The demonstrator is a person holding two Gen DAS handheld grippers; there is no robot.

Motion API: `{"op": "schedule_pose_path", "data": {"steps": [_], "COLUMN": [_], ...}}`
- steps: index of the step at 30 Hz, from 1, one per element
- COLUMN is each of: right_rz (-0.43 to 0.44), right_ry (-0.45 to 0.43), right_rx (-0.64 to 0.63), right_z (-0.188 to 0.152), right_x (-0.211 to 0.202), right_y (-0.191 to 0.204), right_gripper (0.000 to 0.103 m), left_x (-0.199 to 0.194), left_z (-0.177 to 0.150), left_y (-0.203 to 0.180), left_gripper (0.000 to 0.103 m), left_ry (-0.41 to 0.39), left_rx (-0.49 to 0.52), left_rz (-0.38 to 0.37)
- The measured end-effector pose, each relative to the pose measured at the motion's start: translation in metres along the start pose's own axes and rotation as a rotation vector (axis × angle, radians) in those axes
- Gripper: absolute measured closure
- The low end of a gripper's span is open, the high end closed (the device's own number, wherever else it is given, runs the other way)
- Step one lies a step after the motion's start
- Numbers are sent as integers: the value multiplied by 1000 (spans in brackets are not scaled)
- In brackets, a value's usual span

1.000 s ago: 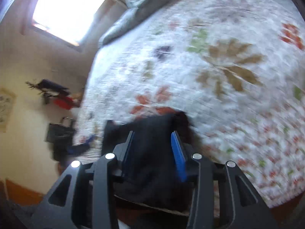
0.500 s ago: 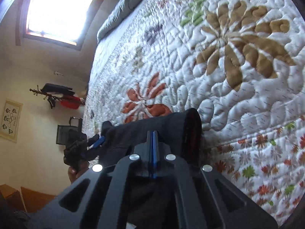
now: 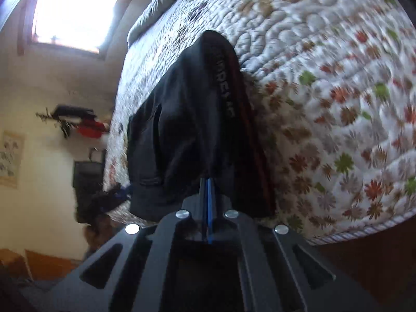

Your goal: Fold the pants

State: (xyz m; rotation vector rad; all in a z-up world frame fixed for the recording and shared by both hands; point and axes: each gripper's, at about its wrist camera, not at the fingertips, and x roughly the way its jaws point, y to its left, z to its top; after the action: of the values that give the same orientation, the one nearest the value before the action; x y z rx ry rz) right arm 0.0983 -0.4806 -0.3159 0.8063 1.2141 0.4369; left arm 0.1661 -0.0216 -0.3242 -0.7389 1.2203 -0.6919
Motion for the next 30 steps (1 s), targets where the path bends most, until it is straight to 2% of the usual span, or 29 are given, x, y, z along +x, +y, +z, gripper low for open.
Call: {"op": "schedule_pose_path", "data": {"steps": [1, 3, 5, 6, 7, 8, 9, 10, 11, 12, 16, 21, 25, 27, 30], "right_rz": [7, 6, 11, 3, -18, -26, -29, -62, -99, -124, -89, -55, -22, -5, 55], "right_ry": [-9, -15, -24, -36, -57, -74, -88, -102, -111, -116, -35, 64, 168, 212, 231], "right_rx": [11, 16, 29, 28, 32, 42, 52, 59, 61, 59, 50, 28, 35, 22, 8], "right_z": [-1, -2, -1, -1, 1, 4, 7, 11, 15, 18, 38, 65, 72, 72, 76], "right_x": [-1, -4, -12, -22, -31, -39, -48, -57, -63, -67, -55, -17, 14, 27, 36], "right_y": [-1, 0, 0, 1, 1, 1, -1, -2, -1, -1, 4, 8, 1, 4, 8], "right_gripper": [103, 103, 103, 103, 99, 96, 78, 61, 28, 19, 14, 13, 13, 9, 6], "left_x": [-1, -4, -12, -18, -24, -34, -40, -46, -54, -58, -61, -46, -27, -15, 4], "left_z": [1, 2, 2, 1, 0, 0, 1, 2, 5, 7, 24, 42, 49, 54, 59], "left_y": [10, 19, 16, 13, 10, 7, 7, 7, 7, 7, 11, 22, 30, 33, 33], "left_gripper": [82, 83, 81, 73, 60, 53, 38, 29, 28, 26, 21, 21, 21, 21, 21], "left_ry": [-2, 5, 3, -1, -6, -26, -47, -65, -82, -85, -74, -21, 14, 41, 85], "left_rx": [-41, -94, -88, -71, -62, -54, -47, -42, -38, -40, -51, -111, -140, -153, -143], "left_rz": [-22, -64, -58, -51, -48, -42, -29, -19, -11, -10, 2, -39, -51, -54, -50]}}
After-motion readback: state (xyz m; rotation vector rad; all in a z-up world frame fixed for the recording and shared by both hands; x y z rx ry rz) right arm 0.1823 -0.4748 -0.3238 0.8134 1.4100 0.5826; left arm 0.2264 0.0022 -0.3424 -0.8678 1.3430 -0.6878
